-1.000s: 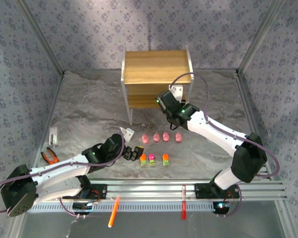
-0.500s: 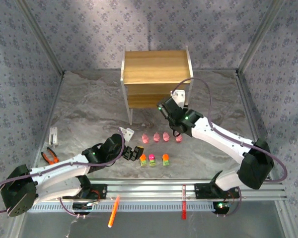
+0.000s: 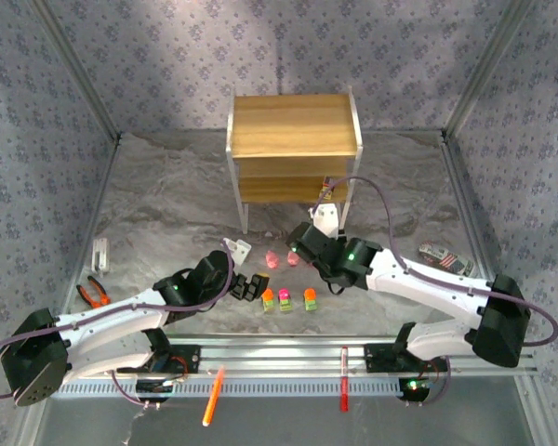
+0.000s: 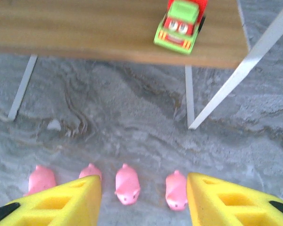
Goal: Place and organize the plastic toys onto the shelf
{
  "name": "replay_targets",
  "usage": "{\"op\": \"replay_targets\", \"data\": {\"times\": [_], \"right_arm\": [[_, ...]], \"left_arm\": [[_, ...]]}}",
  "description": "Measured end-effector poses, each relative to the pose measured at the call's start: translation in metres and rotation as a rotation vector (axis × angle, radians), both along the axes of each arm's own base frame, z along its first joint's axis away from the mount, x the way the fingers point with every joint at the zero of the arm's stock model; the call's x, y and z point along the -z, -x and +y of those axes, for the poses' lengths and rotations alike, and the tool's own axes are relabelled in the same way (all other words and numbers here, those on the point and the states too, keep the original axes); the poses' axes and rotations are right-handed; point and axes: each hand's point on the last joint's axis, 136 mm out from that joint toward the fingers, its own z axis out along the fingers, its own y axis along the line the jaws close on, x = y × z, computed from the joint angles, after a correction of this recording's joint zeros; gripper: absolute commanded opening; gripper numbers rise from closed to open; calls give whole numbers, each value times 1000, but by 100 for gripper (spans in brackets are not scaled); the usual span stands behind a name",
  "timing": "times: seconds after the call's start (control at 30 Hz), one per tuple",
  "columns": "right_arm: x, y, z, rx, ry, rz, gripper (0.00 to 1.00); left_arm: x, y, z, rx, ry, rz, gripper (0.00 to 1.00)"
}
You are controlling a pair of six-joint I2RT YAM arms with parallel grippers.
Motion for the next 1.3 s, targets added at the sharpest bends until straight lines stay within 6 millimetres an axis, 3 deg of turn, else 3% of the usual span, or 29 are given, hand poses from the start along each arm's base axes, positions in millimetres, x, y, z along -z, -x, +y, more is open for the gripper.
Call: {"op": "replay_targets", "data": {"times": [0.33,0.53,0.77,1.03,1.3], "right_arm": [[36,59,16,-127,-37,115,49],[58,82,19,-154,-39,171,49],[74,95,22,-156,-43,223,49],[107,107,16,-145,0,292,45],[122,110,14,-129,-6,313,43]], "left_arm": [[6,14,-2,27,-16,36,97],[0,23,-6,57,0,32,97],[3,30,-12,91,-8,37,97],[-2,35,-17,117,-1,15,97],[-1,43,-18,97,-22,-9,95]]}}
